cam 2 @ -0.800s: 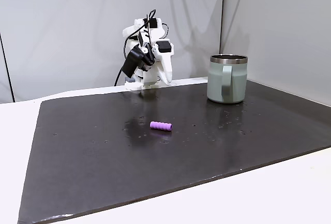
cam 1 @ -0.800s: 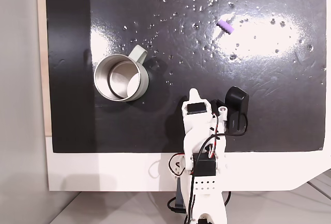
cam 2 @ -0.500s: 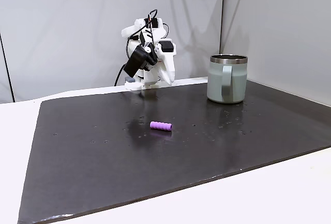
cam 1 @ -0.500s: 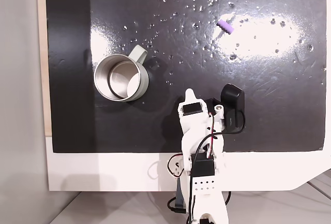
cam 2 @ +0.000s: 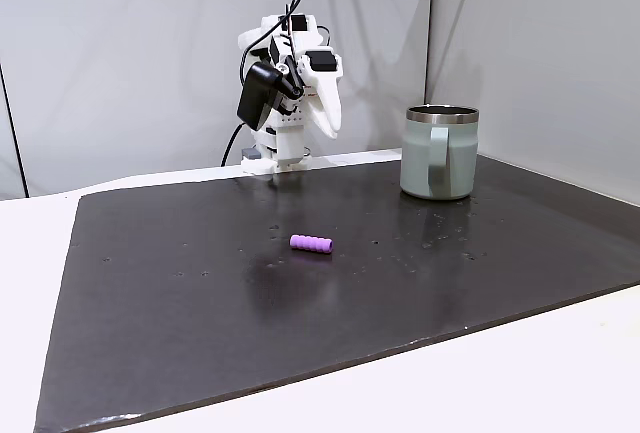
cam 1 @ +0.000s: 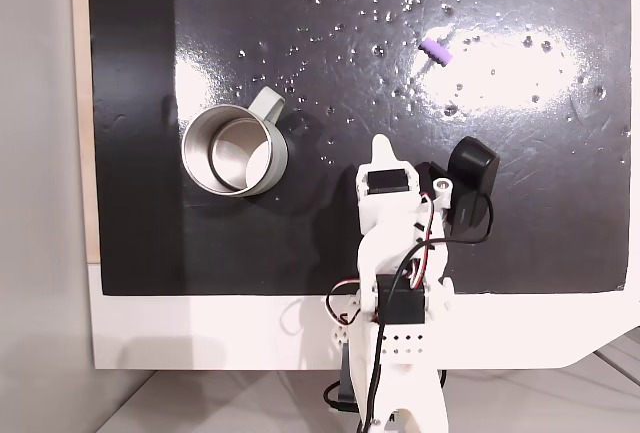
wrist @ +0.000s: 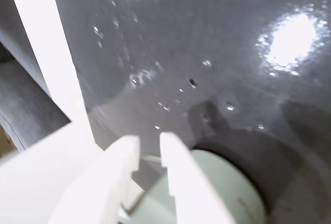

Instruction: Grasp a pengrip and put it in the cup.

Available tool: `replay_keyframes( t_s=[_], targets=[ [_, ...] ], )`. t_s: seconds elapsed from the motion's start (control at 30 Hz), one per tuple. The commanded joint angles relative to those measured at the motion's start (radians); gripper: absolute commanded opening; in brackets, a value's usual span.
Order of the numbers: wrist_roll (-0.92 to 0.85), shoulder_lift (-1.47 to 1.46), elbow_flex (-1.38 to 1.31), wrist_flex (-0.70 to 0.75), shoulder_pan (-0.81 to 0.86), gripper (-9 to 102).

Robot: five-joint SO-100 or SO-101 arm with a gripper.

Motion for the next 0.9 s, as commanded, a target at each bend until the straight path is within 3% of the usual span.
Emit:
replay_keyframes(
  t_s=[0.0, 0.5, 0.87],
  targets=[
    [0.067, -0.264, -0.273, -0.035, 0.008, 0],
    [0.273, -0.976, -0.948, 0.054, 0.017, 0],
    [0.43, -1.316, -1.229, 0.156, 0.025, 0]
  ],
)
